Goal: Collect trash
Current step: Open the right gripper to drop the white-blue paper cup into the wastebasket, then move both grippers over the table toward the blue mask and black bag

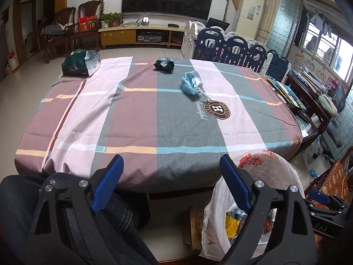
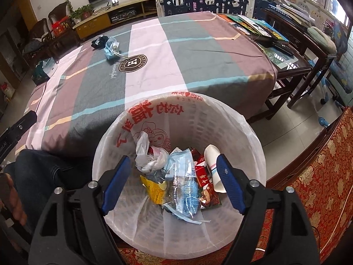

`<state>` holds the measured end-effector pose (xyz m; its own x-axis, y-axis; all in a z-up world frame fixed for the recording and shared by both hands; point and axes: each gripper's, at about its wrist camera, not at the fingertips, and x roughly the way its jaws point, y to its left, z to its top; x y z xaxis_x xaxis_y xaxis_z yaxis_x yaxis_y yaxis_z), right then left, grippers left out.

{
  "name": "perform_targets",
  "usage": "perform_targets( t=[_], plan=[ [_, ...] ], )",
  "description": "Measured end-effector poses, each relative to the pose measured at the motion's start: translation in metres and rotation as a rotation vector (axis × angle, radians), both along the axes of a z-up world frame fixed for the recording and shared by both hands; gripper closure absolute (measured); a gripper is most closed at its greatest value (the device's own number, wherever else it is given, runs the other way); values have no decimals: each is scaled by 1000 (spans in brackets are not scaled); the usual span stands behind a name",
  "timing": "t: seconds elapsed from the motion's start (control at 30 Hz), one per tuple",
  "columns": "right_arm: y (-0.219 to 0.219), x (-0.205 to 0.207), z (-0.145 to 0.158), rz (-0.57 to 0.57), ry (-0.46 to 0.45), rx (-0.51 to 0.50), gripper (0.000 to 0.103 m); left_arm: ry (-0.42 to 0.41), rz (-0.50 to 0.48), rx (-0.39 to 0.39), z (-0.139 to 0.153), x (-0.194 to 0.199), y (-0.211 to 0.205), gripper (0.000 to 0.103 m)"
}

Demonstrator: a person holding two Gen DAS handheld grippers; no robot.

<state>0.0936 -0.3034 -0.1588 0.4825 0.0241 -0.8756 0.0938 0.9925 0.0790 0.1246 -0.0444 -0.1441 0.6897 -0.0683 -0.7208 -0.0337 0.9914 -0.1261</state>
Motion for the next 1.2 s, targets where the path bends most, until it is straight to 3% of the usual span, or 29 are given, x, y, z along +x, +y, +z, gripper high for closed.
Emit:
perform_targets(
  t=[0.33, 0.83, 0.97, 1.2],
  plan=[
    [29, 14, 6, 46, -6, -7, 25, 69, 50, -37, -20, 8, 27, 14],
    [55, 37, 3, 76, -2, 22, 25, 68, 105, -66, -25, 17, 57, 14],
    [68, 74, -4, 93, -11, 44, 25, 76, 120, -99, -28, 32, 73, 13],
    [98, 172, 1, 126, -117, 36, 25, 115, 140, -122, -43, 62, 96, 13]
  ],
)
